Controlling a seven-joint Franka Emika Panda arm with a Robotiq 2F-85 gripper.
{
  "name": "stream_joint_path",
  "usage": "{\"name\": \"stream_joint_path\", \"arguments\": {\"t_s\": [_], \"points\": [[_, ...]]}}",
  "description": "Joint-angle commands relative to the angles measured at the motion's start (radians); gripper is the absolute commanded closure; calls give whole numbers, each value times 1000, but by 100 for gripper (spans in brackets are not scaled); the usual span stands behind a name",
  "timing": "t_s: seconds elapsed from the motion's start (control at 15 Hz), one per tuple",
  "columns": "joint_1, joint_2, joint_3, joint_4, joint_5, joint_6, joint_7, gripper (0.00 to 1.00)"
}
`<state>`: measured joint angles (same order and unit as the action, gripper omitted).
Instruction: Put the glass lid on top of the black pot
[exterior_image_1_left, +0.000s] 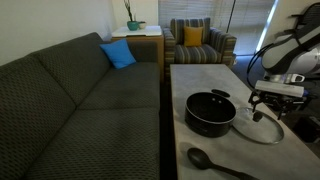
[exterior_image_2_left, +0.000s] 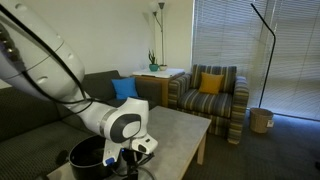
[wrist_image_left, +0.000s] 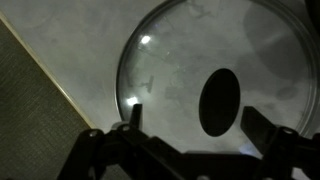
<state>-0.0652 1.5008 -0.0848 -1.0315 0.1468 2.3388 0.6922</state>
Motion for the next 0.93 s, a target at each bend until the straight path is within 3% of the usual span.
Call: {"name": "stream_joint_path", "arguments": {"t_s": [0.0, 0.33, 0.67, 0.87], "points": [[3, 0, -5, 0, 13, -3, -4, 0], [2, 0, -1, -1, 22, -3, -4, 0], [8, -1, 7, -27, 43, 187, 22, 0], [-7, -1, 26, -31, 69, 235, 17, 0]]}}
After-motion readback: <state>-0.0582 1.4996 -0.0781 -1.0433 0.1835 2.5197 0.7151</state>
